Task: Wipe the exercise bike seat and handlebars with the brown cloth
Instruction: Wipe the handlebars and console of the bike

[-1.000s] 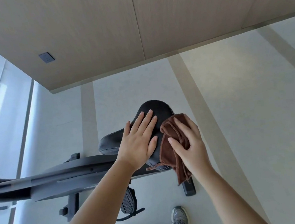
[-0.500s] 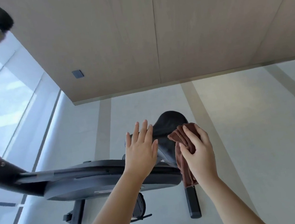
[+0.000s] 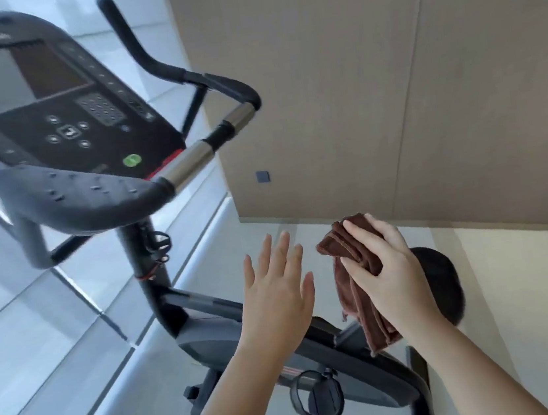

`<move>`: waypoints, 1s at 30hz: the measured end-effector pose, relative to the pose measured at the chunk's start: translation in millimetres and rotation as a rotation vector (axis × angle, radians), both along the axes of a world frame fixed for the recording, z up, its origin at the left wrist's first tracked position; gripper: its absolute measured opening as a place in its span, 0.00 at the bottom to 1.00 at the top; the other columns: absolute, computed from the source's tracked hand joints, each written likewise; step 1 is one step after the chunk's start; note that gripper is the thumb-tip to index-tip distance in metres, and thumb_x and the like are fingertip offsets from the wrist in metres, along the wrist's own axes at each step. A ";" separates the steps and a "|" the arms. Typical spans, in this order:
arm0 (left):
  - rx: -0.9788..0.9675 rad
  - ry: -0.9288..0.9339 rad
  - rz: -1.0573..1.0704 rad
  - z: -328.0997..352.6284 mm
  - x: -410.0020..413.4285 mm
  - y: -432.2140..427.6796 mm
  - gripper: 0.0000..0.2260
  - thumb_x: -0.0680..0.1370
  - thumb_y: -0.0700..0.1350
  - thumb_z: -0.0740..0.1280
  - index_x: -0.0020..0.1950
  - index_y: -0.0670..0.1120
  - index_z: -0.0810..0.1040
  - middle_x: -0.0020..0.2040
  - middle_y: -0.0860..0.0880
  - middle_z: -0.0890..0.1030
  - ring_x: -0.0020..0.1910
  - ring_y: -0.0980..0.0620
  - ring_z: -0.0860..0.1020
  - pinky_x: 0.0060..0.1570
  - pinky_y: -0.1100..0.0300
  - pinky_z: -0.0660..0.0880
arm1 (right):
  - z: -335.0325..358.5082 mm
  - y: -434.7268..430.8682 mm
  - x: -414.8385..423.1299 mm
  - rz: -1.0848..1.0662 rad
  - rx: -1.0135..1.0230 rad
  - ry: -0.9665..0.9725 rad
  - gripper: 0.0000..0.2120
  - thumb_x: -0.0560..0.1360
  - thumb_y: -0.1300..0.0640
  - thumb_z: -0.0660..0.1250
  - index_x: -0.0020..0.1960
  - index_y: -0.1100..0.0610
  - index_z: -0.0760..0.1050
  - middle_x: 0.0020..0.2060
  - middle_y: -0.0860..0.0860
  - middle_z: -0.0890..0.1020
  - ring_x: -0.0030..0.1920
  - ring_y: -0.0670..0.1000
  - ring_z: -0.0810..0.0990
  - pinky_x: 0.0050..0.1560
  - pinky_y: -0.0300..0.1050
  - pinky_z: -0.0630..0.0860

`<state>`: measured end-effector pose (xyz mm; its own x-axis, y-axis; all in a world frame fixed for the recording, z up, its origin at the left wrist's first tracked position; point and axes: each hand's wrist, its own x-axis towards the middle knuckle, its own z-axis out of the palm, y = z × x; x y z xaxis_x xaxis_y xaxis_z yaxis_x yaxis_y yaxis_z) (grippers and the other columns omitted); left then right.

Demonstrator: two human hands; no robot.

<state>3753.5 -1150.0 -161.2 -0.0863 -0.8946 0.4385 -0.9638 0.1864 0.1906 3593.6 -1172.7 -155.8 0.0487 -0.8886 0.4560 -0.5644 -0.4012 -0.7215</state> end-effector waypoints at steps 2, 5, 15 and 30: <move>-0.043 0.006 0.032 14.9 18.4 19.0 0.20 0.80 0.50 0.55 0.71 0.45 0.65 0.74 0.46 0.60 0.74 0.45 0.51 0.68 0.48 0.41 | 14.1 10.8 21.3 0.064 -0.015 0.014 0.23 0.72 0.58 0.69 0.65 0.48 0.71 0.67 0.50 0.69 0.68 0.50 0.67 0.68 0.46 0.64; -0.116 -0.008 0.071 33.4 43.1 42.1 0.18 0.78 0.46 0.63 0.66 0.42 0.72 0.69 0.42 0.69 0.71 0.40 0.61 0.66 0.42 0.52 | 30.3 25.1 51.5 0.138 -0.032 0.025 0.22 0.72 0.57 0.69 0.65 0.47 0.71 0.67 0.48 0.69 0.68 0.47 0.66 0.66 0.41 0.63; -0.198 -0.008 0.230 71.3 138.8 79.8 0.18 0.78 0.47 0.60 0.67 0.44 0.71 0.71 0.45 0.66 0.73 0.44 0.56 0.69 0.46 0.48 | 73.1 37.4 136.3 0.323 -0.087 0.036 0.22 0.73 0.55 0.68 0.65 0.47 0.71 0.66 0.46 0.69 0.66 0.44 0.67 0.62 0.31 0.61; -0.291 -0.111 0.437 130.3 246.9 15.8 0.20 0.77 0.48 0.63 0.67 0.41 0.71 0.70 0.43 0.67 0.72 0.43 0.60 0.66 0.40 0.54 | 152.4 -79.6 262.3 0.630 -0.212 0.333 0.23 0.75 0.46 0.64 0.68 0.44 0.66 0.69 0.47 0.68 0.68 0.49 0.67 0.66 0.44 0.63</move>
